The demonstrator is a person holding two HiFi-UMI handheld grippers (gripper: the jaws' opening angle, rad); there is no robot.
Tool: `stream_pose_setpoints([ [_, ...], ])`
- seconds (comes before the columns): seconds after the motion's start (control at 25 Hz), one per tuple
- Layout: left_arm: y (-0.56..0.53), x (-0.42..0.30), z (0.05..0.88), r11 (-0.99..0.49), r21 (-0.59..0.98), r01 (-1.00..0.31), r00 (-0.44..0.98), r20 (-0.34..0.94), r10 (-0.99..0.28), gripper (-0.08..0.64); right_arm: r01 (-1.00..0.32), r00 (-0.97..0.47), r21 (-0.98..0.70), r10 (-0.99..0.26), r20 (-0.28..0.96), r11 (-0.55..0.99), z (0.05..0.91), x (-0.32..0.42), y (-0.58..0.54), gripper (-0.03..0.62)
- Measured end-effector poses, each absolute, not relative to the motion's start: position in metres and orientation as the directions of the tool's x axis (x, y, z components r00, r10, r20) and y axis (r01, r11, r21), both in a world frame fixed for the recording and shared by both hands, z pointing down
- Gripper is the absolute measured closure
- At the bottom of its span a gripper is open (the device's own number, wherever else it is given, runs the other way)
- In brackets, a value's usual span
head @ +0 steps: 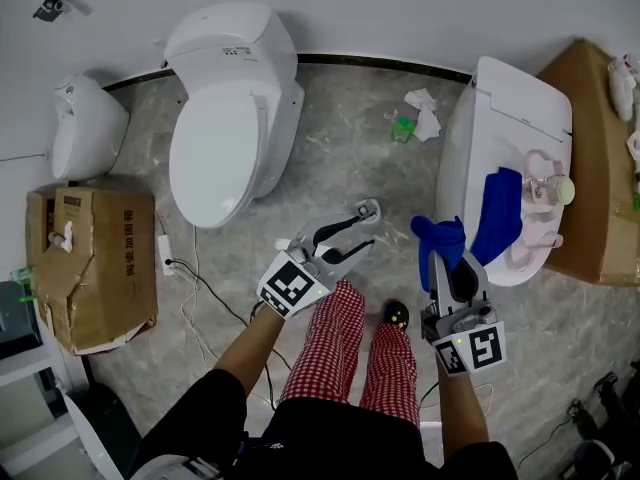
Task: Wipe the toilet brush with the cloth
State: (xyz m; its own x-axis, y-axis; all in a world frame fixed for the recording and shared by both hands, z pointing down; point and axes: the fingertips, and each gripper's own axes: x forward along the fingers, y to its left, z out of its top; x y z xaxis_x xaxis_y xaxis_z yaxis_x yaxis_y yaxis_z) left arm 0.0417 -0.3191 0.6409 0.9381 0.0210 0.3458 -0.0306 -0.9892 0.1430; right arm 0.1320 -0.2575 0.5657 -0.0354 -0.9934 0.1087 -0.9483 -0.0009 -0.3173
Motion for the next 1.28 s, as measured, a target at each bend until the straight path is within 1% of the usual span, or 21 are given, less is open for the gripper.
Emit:
stream_pose_setpoints([
  [0.32,-0.326,0.051,0.672,-0.989,0.148,-0.015,0.938,0.345,0.037,0.391,-0.945,-0.024,-0.326,-0.992,0.127,-0.019,0.593,0.131,-0.265,0.526],
  [0.52,-0.328,0.052,0.697,-0.991,0.135,-0.002,0.924,0.380,0.050,0.391,-0.945,-0.029,-0.327,-0.990,0.138,-0.018,0.615,0.128,-0.272,0.526],
  [0.68,-0.337,0.051,0.716,-0.988,0.157,-0.011,0.924,0.379,0.050,0.391,-0.947,-0.016,-0.321,-0.991,0.136,-0.029,0.627,0.131,-0.280,0.526],
  [0.96,-0.346,0.051,0.758,-0.984,0.176,-0.017,0.903,0.425,0.060,0.391,-0.952,0.007,-0.301,-0.991,0.133,-0.047,0.642,0.142,-0.296,0.526],
  [1.12,-0.353,0.050,0.782,-0.971,0.238,-0.028,0.897,0.435,0.081,0.379,-0.955,-0.011,-0.296,-0.989,0.148,-0.034,0.649,0.142,-0.301,0.526],
  [1.28,-0.358,0.055,0.805,-0.968,0.248,-0.028,0.882,0.462,0.092,0.365,-0.952,-0.010,-0.302,-0.985,0.174,-0.044,0.660,0.144,-0.299,0.526],
])
